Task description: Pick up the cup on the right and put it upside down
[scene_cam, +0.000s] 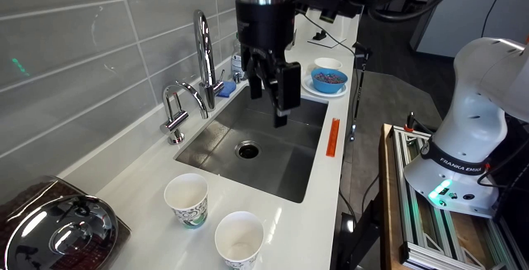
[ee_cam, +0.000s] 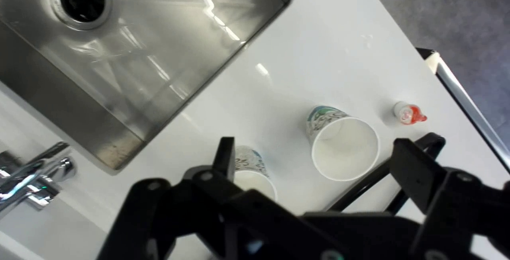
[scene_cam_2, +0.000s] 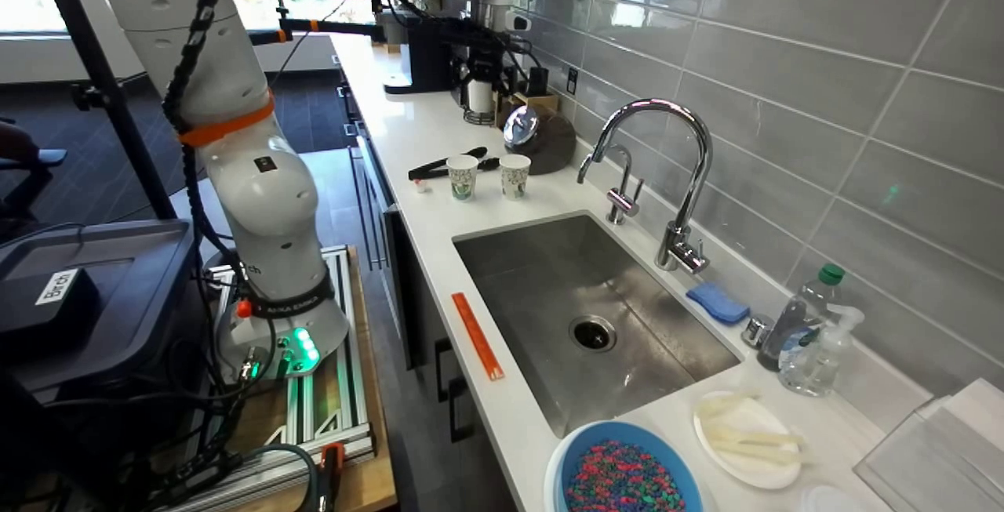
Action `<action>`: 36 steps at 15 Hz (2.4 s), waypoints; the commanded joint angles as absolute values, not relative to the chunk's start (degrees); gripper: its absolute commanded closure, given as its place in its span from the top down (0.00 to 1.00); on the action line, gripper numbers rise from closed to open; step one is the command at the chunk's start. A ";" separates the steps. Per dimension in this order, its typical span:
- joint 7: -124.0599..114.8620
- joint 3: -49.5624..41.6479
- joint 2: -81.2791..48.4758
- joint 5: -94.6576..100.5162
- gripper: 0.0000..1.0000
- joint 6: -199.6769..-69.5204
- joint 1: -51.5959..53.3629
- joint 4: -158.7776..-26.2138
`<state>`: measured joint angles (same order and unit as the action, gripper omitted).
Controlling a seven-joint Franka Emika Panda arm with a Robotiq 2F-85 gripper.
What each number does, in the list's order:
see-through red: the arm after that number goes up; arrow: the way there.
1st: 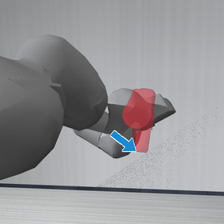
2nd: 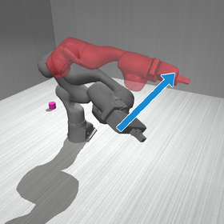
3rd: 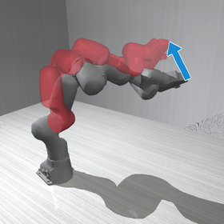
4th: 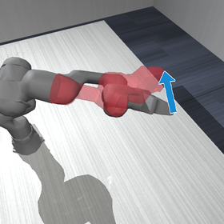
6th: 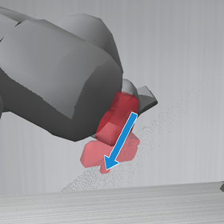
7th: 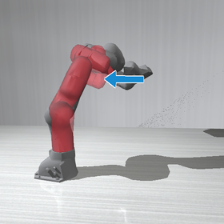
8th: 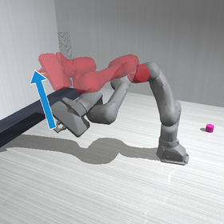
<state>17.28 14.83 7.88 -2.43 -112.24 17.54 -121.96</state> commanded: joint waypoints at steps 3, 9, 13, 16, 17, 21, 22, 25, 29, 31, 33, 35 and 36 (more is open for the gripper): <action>14.63 18.05 4.93 -7.76 1.00 -117.59 20.00 -126.20; 6.77 20.23 0.58 -6.22 1.00 -132.83 20.70 -129.40; 0.08 20.86 -2.65 -1.76 1.00 -135.36 20.93 -128.85; -0.58 21.13 -4.29 -0.42 1.00 -131.59 21.30 -127.47; 0.80 20.78 -2.91 -1.38 1.00 -133.59 20.80 -128.85; 0.80 20.96 -3.77 -1.30 1.00 -133.44 21.08 -128.49; 0.80 20.96 -3.79 -1.30 1.00 -133.40 21.08 -128.40; -1.04 20.88 -5.18 -0.05 1.00 -138.22 21.32 -128.82; -6.96 20.27 -7.18 5.62 1.00 -143.67 21.90 -129.28; -7.77 20.13 -8.03 6.82 1.00 -143.45 21.92 -129.42; -9.94 19.65 -8.49 8.54 1.00 -142.54 22.11 -129.60; -13.12 18.88 -9.59 11.43 1.00 -141.72 22.59 -129.11; -14.83 18.38 -10.25 13.13 1.00 -141.79 22.82 -128.99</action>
